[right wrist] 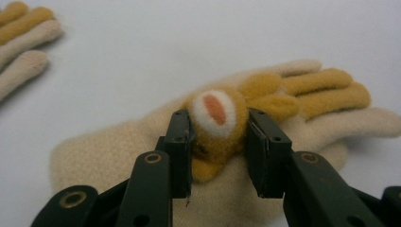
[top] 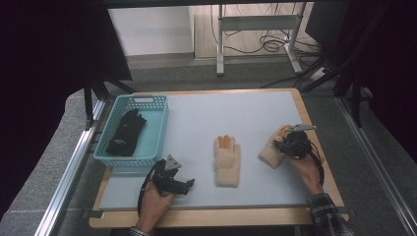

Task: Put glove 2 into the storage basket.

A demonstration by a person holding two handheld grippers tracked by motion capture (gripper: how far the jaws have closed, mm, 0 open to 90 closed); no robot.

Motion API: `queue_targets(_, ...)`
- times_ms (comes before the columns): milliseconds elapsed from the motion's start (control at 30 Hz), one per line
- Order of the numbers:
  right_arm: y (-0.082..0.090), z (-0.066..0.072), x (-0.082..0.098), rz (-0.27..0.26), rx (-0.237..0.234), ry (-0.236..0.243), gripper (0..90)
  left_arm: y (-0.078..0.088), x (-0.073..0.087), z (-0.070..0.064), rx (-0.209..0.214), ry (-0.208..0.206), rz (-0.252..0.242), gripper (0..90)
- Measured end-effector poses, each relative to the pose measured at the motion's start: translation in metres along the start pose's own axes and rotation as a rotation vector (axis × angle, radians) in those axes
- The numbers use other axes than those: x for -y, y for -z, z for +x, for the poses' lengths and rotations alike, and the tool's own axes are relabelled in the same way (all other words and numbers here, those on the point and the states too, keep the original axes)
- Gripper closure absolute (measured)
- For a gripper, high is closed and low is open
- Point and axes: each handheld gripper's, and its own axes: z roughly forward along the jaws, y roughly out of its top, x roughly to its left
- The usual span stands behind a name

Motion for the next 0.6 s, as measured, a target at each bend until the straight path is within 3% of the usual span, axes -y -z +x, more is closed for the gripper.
queue_targets(233,0.016,0.006,-0.005,-0.044,-0.052,0.026,63.2,0.0,0.0,0.0,0.0,0.0,0.001,2.9)
queue_targets(600,0.045,0.024,-0.016,-0.098,-0.157,0.117,63.0,0.0,0.0,0.0,0.0,-0.001,0.001,2.9)
